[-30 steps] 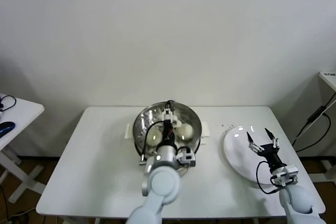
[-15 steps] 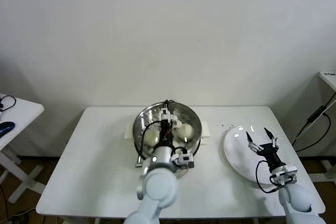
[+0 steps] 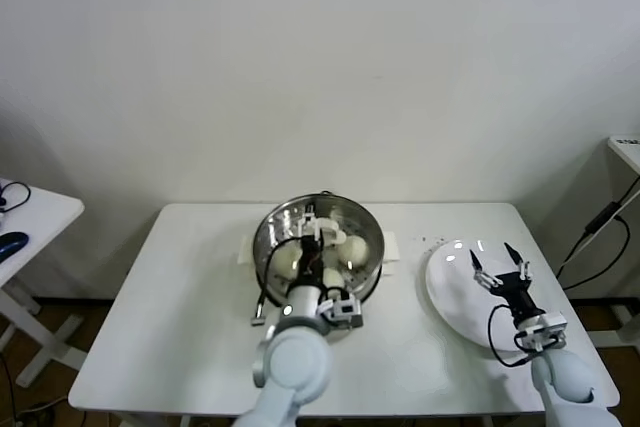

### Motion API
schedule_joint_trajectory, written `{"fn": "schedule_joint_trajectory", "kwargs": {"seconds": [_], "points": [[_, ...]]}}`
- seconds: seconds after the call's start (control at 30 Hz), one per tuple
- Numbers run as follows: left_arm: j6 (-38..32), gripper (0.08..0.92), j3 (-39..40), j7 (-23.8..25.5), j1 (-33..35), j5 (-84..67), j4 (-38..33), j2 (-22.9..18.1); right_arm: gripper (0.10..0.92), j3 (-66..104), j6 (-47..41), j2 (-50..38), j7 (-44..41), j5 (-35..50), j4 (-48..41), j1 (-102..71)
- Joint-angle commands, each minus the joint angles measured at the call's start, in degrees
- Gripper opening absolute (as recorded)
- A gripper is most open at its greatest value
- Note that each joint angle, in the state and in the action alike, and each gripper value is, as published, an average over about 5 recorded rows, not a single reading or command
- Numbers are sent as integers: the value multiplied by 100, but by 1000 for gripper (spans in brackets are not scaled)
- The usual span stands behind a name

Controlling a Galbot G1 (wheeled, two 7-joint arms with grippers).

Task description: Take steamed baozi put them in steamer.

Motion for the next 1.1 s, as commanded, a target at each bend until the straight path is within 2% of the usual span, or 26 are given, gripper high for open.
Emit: {"fn": "schedule_joint_trajectory", "kwargs": {"seconds": [0.03,0.33,0.6,0.7,0.83,0.97,1.1], "points": [[-52,823,-50,24,174,-28,-277,196,823,-15,15,4,-13,-25,-66,49],[-109,823,-253,-13,576,-352,-877,368,823,-113,-16,-96,-13,59,-84,139],[-596,823,-1243,-290,1071,-1790,-1583,495,823,-280,-59,-237,124,187,101,124],[-825,823,-1686,-737,1255,-2543,-1698,595,823,-336,-77,-228,240,196,180,111],[-1095,823,-2235,-1609,1472,-4164,-1649,649,823,-471,-170,-253,455,187,351,59],[-1942,823,-2757,-2427,1650,-5796,-1322,639,823,-630,-245,-367,578,328,648,-106],[-2617,823,-3290,-2820,1869,-7304,-1023,592,823,-710,-286,-563,607,603,1025,-353]]}}
